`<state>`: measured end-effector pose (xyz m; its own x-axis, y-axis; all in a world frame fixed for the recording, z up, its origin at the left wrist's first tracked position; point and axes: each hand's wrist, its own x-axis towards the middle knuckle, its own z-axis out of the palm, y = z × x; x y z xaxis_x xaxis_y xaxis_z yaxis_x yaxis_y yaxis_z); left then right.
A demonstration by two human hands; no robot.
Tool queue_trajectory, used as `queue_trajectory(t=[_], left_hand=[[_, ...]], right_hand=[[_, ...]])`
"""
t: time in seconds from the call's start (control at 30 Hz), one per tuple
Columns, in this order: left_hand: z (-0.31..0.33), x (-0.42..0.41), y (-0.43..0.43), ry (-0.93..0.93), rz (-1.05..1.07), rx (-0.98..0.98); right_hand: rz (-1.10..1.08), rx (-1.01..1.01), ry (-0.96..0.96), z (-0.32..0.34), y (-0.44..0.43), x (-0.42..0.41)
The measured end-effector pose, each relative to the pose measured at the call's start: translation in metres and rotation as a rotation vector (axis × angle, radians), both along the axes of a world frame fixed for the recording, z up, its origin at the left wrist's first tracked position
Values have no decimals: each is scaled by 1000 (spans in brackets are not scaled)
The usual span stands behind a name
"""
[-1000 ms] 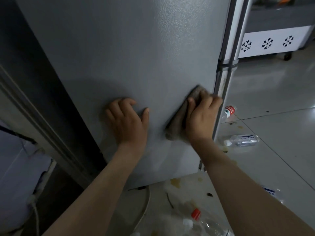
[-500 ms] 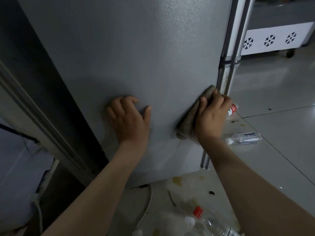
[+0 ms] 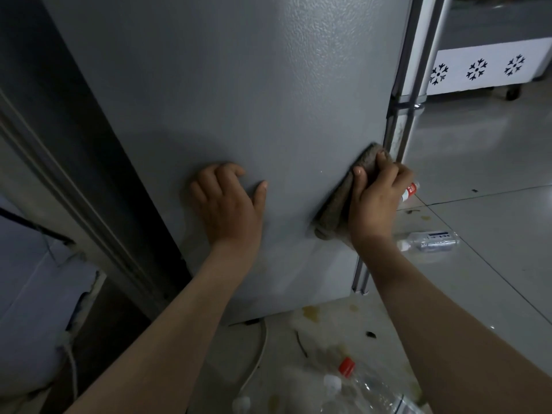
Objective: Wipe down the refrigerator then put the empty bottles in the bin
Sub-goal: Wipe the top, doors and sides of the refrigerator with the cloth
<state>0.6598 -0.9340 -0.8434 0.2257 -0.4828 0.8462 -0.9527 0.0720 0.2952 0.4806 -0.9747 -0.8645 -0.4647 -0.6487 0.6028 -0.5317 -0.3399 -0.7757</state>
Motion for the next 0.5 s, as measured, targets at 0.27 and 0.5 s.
queue_trajectory(t=[0.27, 0.5], left_hand=[[12, 17, 23, 110, -207, 68], [9, 72, 58, 283, -325, 232]], right_hand=[[43, 79, -36, 17, 24, 18], [251, 60, -68, -1, 60, 105]])
